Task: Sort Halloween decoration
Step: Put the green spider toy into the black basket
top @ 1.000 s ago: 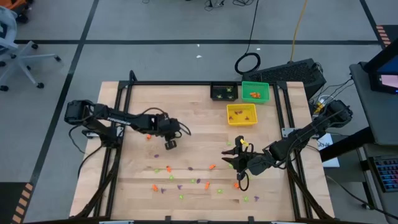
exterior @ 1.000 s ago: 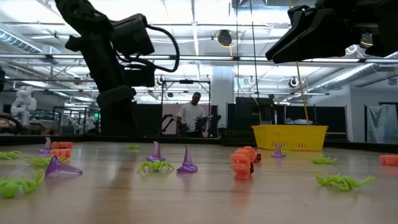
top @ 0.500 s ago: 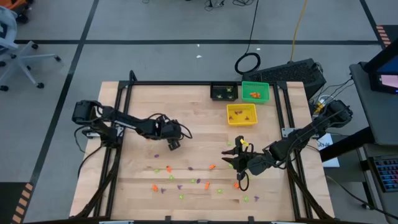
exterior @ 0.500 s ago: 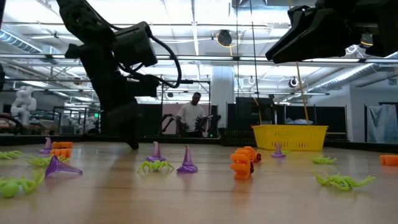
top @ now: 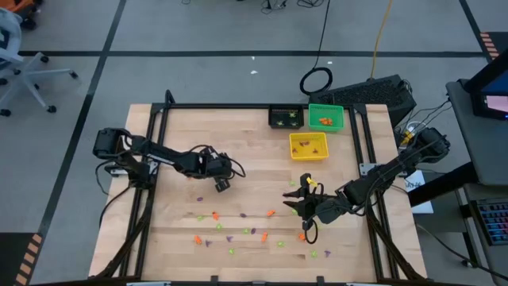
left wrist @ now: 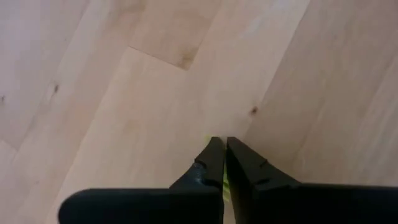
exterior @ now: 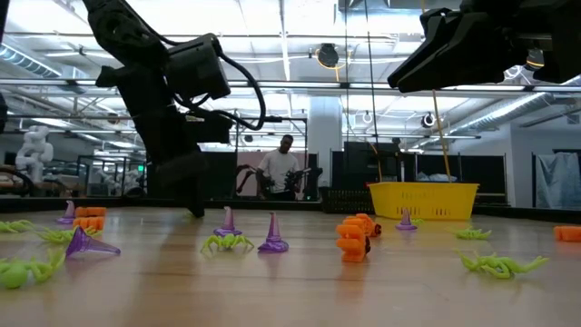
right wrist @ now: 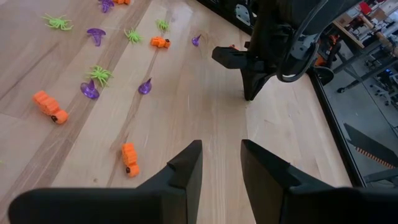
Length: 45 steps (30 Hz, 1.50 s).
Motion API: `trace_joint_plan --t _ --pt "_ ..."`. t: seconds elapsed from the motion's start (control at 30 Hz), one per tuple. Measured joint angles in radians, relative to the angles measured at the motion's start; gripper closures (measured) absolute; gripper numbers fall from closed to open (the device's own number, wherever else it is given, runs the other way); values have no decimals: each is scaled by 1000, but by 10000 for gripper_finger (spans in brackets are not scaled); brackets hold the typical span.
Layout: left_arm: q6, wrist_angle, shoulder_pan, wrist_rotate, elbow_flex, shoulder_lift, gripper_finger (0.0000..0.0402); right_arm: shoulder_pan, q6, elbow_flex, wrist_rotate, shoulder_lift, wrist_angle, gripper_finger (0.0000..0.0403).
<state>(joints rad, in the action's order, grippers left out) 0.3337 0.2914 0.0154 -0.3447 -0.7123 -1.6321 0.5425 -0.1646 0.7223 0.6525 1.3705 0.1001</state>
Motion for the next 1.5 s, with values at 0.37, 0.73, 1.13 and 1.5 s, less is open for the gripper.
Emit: trace_joint_plan --t 0.37,0.73,1.13,1.5 --pt "16 15 -52 28 5 114 401 0 0 0 0 0 0 307" --pt "14 -70 -117 12 4 161 401 0 0 0 0 0 0 307" --pt "-202 -552 -105 154 4 162 401 0 32 0 0 0 0 307" --pt "-180 -888 20 424 3 162 401 0 135 0 -3 0 -1 307"
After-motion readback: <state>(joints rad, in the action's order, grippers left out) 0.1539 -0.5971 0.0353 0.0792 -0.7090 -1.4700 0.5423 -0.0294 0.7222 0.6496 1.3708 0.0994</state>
